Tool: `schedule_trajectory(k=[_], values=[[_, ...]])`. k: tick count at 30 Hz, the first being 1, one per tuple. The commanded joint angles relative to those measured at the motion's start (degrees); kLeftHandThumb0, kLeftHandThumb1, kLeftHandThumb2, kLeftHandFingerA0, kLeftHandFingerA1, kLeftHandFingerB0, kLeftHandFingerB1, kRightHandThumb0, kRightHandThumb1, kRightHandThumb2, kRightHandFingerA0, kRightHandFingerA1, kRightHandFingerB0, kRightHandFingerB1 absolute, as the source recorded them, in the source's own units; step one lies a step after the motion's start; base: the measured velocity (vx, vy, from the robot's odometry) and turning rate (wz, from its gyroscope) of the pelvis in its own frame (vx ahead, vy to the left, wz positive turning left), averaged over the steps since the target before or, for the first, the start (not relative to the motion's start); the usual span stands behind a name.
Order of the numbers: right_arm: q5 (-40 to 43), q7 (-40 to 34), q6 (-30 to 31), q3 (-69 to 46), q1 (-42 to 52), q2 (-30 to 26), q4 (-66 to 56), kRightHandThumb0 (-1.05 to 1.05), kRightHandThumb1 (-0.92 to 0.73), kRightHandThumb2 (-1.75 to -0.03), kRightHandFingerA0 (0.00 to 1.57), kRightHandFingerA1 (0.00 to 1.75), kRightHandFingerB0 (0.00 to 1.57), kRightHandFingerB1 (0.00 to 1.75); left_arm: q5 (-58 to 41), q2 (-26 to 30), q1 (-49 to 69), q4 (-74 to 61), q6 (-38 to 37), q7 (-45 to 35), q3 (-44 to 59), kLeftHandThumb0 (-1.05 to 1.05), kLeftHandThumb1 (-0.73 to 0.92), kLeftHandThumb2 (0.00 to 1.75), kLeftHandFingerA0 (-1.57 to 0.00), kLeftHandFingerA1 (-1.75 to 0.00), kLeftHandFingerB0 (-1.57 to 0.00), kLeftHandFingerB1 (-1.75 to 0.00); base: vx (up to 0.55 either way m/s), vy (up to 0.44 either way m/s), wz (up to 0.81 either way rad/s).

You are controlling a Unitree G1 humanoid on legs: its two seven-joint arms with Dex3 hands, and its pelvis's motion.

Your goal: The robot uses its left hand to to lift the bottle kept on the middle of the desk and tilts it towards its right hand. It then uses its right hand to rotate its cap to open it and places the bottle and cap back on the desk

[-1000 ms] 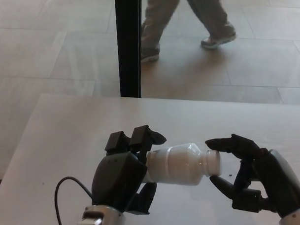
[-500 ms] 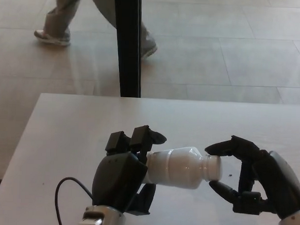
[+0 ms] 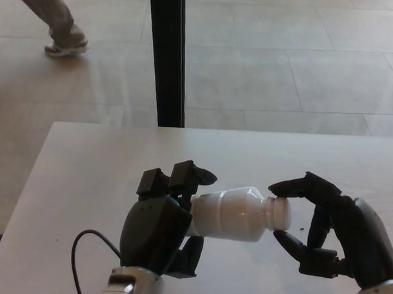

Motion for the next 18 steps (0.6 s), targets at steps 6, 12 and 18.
schedule_trajectory(k=[6, 12, 18], values=[[-7.96, -20.76, -19.26, -3.59, -3.48, -0.79, 4.54, -0.16, -0.68, -0.67, 0.92, 1.26, 0.85, 0.93, 0.20, -0.11, 0.31, -0.01, -0.91, 0.94, -0.05, 0.15, 0.42, 1.43, -1.02, -1.75, -0.89, -1.46, 0.00, 0.000, 0.00], [-9.59, -21.44, -22.15, -4.02, -4.86, -3.17, 5.20, -0.18, -0.65, -0.67, 0.93, 1.43, 0.85, 0.90, 0.18, -0.10, 0.29, -0.02, -0.71, 0.81, 0.10, 0.18, 0.46, 1.35, -0.90, -1.75, -0.84, -1.50, 0.00, 0.000, 0.00], [-12.21, -22.29, -27.64, -3.97, -5.96, -7.63, 7.23, -0.19, -0.65, -0.71, 0.88, 1.64, 0.84, 0.93, 0.50, 0.12, 0.06, 0.27, -1.09, 0.69, -0.06, 0.19, 0.46, 1.34, -0.90, -1.75, -0.85, -1.51, 0.00, 0.000, 0.00]])
